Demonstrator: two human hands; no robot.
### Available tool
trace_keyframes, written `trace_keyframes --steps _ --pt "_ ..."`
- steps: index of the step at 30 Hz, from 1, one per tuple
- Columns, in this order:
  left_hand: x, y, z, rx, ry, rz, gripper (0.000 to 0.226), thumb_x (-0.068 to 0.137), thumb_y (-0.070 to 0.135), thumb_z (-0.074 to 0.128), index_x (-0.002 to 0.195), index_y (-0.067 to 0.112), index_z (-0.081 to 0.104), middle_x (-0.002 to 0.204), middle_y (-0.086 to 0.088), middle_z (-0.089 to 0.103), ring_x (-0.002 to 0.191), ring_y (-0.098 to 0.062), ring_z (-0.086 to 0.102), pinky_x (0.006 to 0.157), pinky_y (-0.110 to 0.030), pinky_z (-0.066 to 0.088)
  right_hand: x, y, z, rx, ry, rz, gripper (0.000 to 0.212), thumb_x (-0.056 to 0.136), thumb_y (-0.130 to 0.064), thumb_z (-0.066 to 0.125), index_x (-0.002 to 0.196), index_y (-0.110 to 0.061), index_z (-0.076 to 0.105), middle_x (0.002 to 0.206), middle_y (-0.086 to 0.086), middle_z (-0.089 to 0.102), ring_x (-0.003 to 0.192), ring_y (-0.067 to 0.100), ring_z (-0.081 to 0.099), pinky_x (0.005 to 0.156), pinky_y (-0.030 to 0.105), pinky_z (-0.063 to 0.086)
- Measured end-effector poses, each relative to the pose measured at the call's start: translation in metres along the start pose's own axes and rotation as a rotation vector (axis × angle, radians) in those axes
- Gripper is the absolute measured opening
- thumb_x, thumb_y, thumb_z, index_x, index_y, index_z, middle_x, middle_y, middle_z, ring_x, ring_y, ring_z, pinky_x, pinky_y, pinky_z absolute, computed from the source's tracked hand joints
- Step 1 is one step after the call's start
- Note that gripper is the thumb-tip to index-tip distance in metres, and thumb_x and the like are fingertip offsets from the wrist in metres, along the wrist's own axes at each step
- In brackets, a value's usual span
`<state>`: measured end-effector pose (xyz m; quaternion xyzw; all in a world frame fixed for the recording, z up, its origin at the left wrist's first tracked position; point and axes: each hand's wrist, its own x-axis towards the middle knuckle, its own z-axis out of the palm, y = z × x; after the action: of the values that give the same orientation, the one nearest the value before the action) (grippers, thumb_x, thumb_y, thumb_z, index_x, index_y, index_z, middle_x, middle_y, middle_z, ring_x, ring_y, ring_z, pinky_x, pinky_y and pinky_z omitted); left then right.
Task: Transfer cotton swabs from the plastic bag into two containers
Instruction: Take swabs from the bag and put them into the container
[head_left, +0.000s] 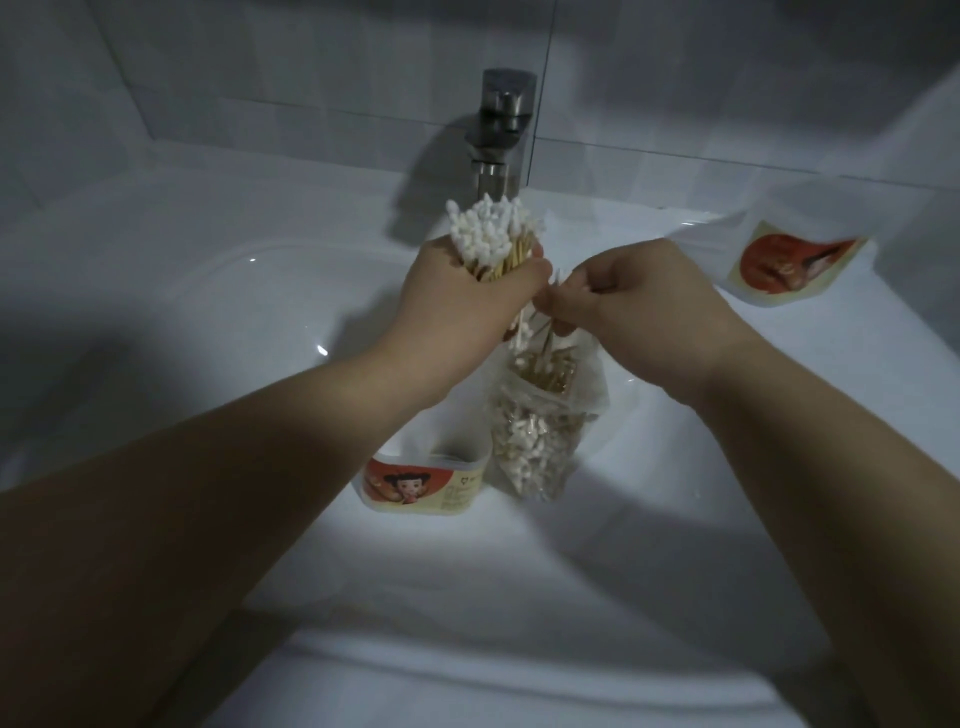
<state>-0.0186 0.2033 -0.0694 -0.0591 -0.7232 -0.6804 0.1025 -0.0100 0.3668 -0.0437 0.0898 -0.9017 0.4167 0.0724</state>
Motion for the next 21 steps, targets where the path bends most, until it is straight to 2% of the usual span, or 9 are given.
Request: trace_keyframes --steps 3,5,6,8,11,15,18,21 --pt "0.0013 -0.004 0.0001 -0.033 -0.021 -0.033 0.008 0.087 0.015 0.077 0.091 0.021 0.073 0.086 0.006 0.077 0.085 -0.009 0.075 0.073 -0.023 0.061 -0.0006 -0.0003 -0.0048 0.041 0.046 0.01 0.037 0.086 -0.045 0.077 0.065 -0.014 0.075 0.046 0.002 0.052 0.032 0.007 0.029 0.033 0.016 0.024" --pt "0.002 -0.005 -0.0007 -0.089 -0.028 -0.052 0.01 0.086 0.016 0.079 0.092 0.022 0.074 0.089 0.007 0.078 0.087 -0.006 0.075 0.073 -0.021 0.06 0.0001 0.0008 -0.0059 0.063 0.067 0.027 0.037 0.087 -0.041 0.076 0.067 -0.01 0.074 0.04 -0.004 0.048 0.029 0.006 0.029 0.032 0.014 0.023" --pt "0.0024 -0.0054 -0.0008 -0.108 -0.033 -0.058 0.011 0.083 0.018 0.08 0.093 0.022 0.075 0.09 0.006 0.079 0.089 -0.007 0.075 0.077 -0.024 0.061 0.0003 0.0017 -0.0061 0.078 0.075 0.037 0.037 0.088 -0.039 0.076 0.068 -0.008 0.074 0.039 -0.007 0.048 0.028 0.006 0.031 0.032 0.014 0.024" --pt "0.003 -0.0054 -0.0019 -0.121 -0.059 -0.072 0.019 0.08 0.023 0.08 0.097 0.017 0.076 0.096 0.001 0.079 0.096 -0.014 0.075 0.093 -0.039 0.06 0.0015 0.0028 -0.0057 0.105 0.097 0.045 0.034 0.089 -0.037 0.076 0.07 -0.009 0.074 0.044 -0.007 0.058 0.034 0.008 0.043 0.035 0.014 0.032" --pt "0.0014 -0.0041 -0.0036 -0.112 -0.13 -0.1 0.032 0.074 0.026 0.076 0.103 0.012 0.075 0.106 -0.009 0.078 0.106 -0.022 0.073 0.104 -0.05 0.053 0.0038 0.0038 -0.0049 0.131 0.115 0.051 0.029 0.089 -0.036 0.076 0.074 -0.011 0.077 0.069 0.002 0.074 0.064 0.019 0.067 0.057 0.021 0.051" --pt "-0.0009 -0.0039 -0.0047 -0.063 -0.238 -0.104 0.033 0.075 0.024 0.072 0.107 0.013 0.075 0.109 -0.011 0.077 0.107 -0.023 0.073 0.104 -0.053 0.053 0.0041 0.0024 -0.0026 0.173 0.1 0.049 0.026 0.09 -0.03 0.074 0.073 -0.011 0.076 0.066 0.001 0.073 0.058 0.006 0.066 0.053 0.016 0.049" --pt "-0.0012 -0.0048 -0.0046 -0.047 -0.253 -0.101 0.036 0.076 0.022 0.071 0.111 0.01 0.074 0.109 -0.011 0.077 0.106 -0.023 0.073 0.103 -0.052 0.054 0.0044 0.0016 -0.0019 0.203 0.119 0.054 0.025 0.09 -0.027 0.073 0.071 -0.011 0.074 0.065 0.004 0.072 0.056 0.01 0.063 0.052 0.022 0.05" --pt "-0.0009 -0.0062 -0.006 -0.017 -0.272 -0.088 0.03 0.082 0.018 0.073 0.111 0.012 0.074 0.107 -0.008 0.078 0.103 -0.02 0.074 0.1 -0.048 0.057 0.0048 0.0015 -0.002 0.226 0.132 0.048 0.024 0.09 -0.024 0.072 0.07 -0.01 0.072 0.058 -0.002 0.068 0.051 0.007 0.059 0.05 0.021 0.049"
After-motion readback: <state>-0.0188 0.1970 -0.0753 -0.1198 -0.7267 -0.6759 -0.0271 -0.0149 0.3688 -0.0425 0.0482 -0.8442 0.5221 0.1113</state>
